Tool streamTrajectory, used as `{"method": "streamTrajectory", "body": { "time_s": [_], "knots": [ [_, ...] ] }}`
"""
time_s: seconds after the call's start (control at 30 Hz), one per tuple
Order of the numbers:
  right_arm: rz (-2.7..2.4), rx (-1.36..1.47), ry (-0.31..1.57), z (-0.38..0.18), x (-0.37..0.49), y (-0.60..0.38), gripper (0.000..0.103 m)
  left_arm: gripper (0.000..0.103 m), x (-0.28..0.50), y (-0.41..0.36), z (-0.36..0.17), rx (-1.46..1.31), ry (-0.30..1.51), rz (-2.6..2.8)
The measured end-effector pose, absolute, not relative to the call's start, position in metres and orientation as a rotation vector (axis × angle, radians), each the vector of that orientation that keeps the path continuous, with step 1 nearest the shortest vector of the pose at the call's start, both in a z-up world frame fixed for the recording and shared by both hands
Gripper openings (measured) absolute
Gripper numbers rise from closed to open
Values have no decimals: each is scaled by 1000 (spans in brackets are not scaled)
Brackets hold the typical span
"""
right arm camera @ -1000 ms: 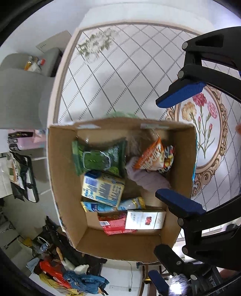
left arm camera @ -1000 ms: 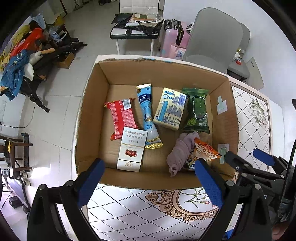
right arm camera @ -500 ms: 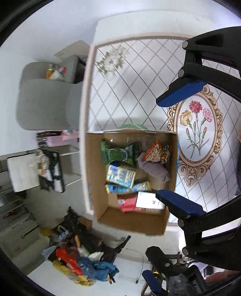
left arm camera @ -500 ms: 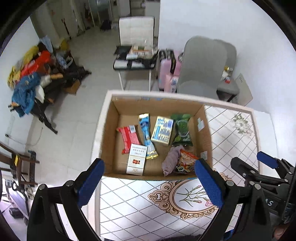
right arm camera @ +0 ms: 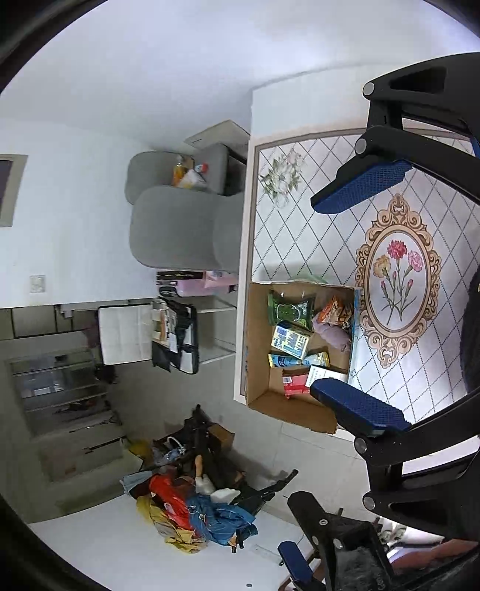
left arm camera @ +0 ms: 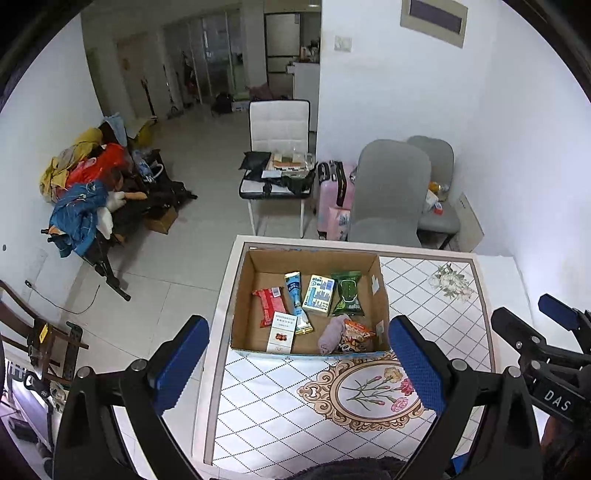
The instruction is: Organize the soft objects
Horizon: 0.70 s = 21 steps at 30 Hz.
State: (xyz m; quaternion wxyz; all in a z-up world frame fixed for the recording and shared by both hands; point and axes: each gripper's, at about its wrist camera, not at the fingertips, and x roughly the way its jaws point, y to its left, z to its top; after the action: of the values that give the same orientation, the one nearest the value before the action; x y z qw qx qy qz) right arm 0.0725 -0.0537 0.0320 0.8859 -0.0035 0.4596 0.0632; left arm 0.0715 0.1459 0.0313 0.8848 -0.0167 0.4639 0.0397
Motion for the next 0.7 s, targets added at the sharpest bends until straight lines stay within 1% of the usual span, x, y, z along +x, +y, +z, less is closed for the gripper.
{"method": "streamTrajectory", "body": {
  "time_s": [0.27,0.7],
  "knots": [
    [108,-32,931,54,47,-60,93,100,55,147,33,-51,954,100],
    [110,-36,952,50,48,-65,93,100,45,148,28,-57,961,108]
  ]
}}
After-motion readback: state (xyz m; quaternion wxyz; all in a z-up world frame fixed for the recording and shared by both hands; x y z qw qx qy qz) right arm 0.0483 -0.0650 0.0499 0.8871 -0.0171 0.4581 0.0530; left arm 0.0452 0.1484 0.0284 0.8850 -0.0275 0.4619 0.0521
